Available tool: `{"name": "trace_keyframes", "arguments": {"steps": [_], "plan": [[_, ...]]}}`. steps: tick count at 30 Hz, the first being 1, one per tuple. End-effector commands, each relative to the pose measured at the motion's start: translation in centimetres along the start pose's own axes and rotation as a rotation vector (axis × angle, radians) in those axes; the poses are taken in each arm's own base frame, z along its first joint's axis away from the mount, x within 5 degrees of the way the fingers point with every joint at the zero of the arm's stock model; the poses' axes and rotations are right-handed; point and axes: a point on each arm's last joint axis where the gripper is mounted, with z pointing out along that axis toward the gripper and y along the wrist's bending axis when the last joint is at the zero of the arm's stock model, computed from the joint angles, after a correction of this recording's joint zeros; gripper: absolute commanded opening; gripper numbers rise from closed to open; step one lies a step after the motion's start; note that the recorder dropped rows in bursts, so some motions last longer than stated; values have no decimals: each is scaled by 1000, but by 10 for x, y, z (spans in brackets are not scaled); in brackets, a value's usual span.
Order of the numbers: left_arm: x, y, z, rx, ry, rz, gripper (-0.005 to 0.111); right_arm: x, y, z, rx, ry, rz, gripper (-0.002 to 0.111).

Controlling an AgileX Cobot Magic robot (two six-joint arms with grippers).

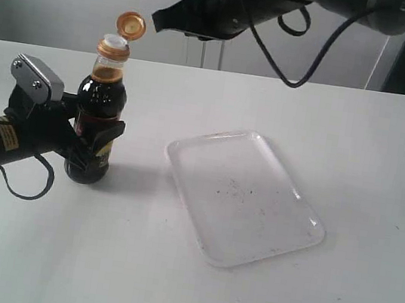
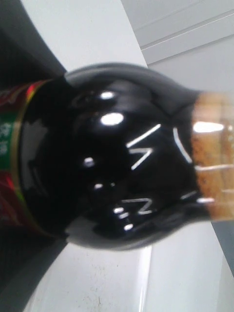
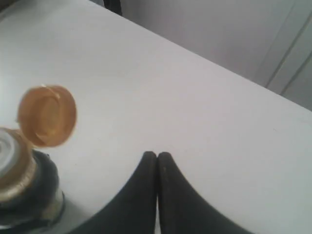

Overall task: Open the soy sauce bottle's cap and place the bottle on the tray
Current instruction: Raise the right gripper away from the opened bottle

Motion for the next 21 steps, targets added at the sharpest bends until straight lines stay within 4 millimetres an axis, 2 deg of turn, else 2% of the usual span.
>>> {"name": "trace_keyframes", "arguments": {"steps": [1, 7, 13, 21], "plan": [[2, -2, -1, -7, 18, 4, 0, -3, -14, -22, 99, 73, -51, 0], [-10, -2, -4, -7, -14, 28, 0, 10, -24, -39, 236, 135, -114, 0], [-19, -2, -6, -8, -37, 38, 0, 24, -38, -56, 280, 177, -112, 0], [-45, -3, -14, -11, -105, 84, 0, 56, -82, -111, 402, 175, -43, 0]]}}
